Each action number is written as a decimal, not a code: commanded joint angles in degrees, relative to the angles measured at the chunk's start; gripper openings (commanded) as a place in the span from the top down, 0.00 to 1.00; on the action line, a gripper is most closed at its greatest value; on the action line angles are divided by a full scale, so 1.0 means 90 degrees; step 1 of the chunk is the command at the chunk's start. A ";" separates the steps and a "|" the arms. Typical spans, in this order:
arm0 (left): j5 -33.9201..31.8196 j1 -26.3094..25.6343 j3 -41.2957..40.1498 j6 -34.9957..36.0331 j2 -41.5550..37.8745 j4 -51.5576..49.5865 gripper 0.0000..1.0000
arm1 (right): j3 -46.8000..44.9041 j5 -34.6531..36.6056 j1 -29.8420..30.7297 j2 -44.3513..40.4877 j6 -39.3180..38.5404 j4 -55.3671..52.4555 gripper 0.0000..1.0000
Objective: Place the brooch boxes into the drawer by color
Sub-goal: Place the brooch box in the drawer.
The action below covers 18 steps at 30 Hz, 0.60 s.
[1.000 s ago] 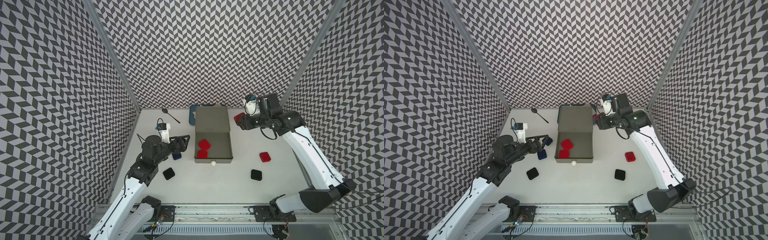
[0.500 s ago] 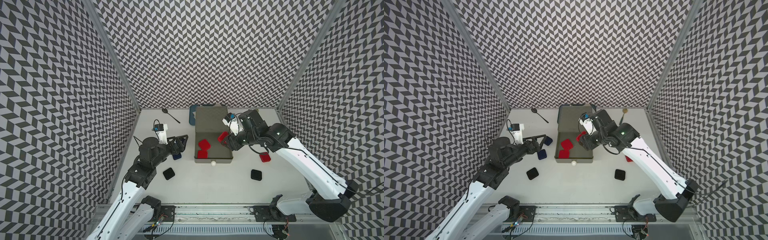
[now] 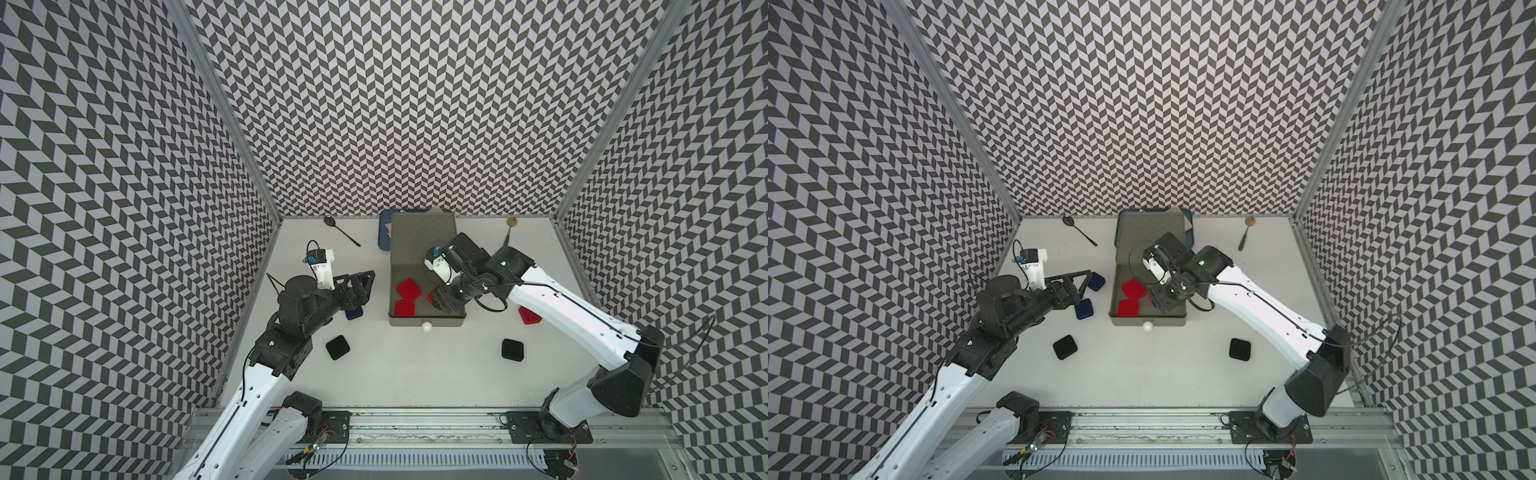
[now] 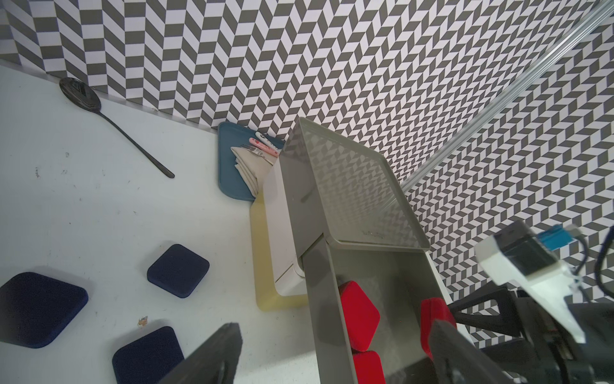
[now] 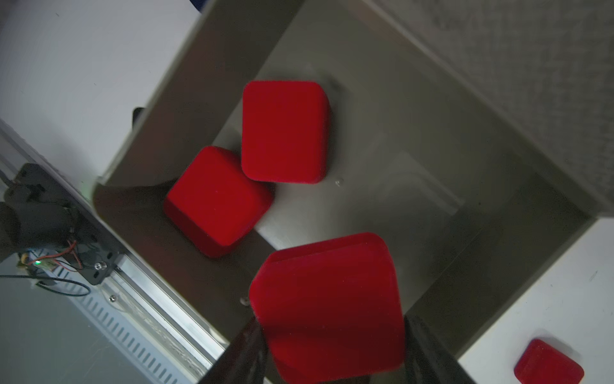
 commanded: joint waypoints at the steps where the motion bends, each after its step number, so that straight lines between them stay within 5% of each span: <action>1: -0.0068 0.0033 -0.0068 0.0052 -0.0069 -0.0045 0.07 | 0.0001 0.0035 0.0021 0.0030 0.0031 -0.0028 0.55; 18: -0.0125 0.0033 -0.0196 0.0045 -0.0174 0.0004 0.06 | 0.0015 -0.0248 0.0071 0.0500 0.0001 -0.0018 0.52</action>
